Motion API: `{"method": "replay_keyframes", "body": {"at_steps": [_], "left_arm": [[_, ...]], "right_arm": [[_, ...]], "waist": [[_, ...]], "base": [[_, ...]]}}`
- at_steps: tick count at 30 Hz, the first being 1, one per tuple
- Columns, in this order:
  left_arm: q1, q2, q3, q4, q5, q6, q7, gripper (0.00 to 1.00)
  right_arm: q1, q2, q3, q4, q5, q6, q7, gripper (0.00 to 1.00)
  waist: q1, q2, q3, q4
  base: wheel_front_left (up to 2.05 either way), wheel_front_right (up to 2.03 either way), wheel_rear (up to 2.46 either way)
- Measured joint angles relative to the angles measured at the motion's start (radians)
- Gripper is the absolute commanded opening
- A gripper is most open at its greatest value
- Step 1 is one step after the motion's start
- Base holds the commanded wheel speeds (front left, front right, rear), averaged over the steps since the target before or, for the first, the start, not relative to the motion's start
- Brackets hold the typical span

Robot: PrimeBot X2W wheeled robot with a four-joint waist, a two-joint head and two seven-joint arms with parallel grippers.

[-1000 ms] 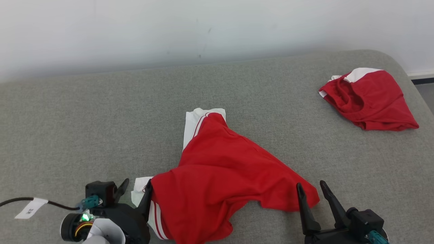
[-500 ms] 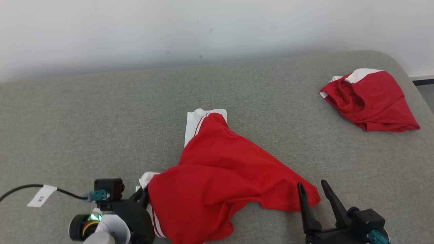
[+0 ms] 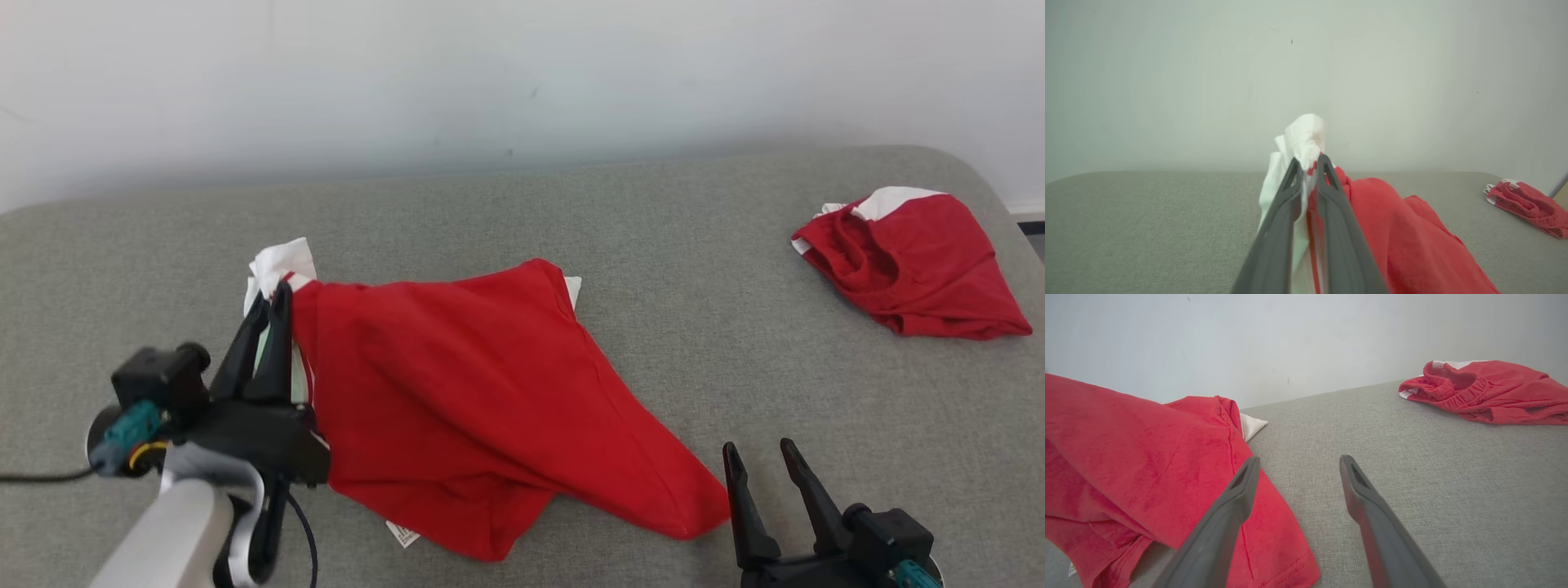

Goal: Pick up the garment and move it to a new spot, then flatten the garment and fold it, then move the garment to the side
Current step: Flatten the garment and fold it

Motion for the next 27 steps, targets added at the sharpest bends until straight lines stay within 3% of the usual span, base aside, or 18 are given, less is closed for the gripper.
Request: {"method": "replay_keyframes", "body": {"at_steps": [7,13,17,24,26,27], "left_arm": [[0.207,0.019,0.000,-0.194,0.008,0.083,-0.016,0.00],[0.405,-0.018,0.002,-0.263,-0.021,0.127,-0.026,0.00],[0.480,-0.063,-0.010,-0.228,-0.056,0.117,-0.031,0.00],[0.498,-0.127,0.007,-0.105,-0.062,0.053,-0.036,0.00],[0.495,-0.141,0.036,-0.103,-0.042,0.044,-0.036,0.92],[0.489,-0.145,0.056,-0.106,-0.028,0.035,-0.037,1.00]], "right_arm": [[0.020,0.004,-0.005,0.002,0.000,0.000,0.000,1.00],[0.032,0.005,-0.009,0.006,-0.006,0.000,0.000,1.00],[0.033,0.003,-0.004,0.012,-0.007,0.000,0.000,1.00],[0.033,-0.001,0.008,0.033,-0.007,0.000,0.000,1.00],[0.033,-0.004,0.008,0.037,-0.007,0.000,0.000,1.00],[0.033,-0.004,0.008,0.038,-0.007,0.000,0.000,1.00]], "waist": [[-0.0001,0.0000,-0.016,0.031],[-0.0001,0.0000,-0.020,0.062],[-0.0001,0.0000,-0.024,0.081],[-0.0002,-0.0001,-0.039,0.094],[-0.0001,0.0000,-0.042,0.096],[-0.0001,0.0000,-0.043,0.097]], "base": [[0.00,0.00,0.00],[0.00,0.00,0.00],[0.00,0.00,0.00],[0.00,0.00,0.00],[0.00,0.00,0.00],[0.00,0.00,0.00]]}}
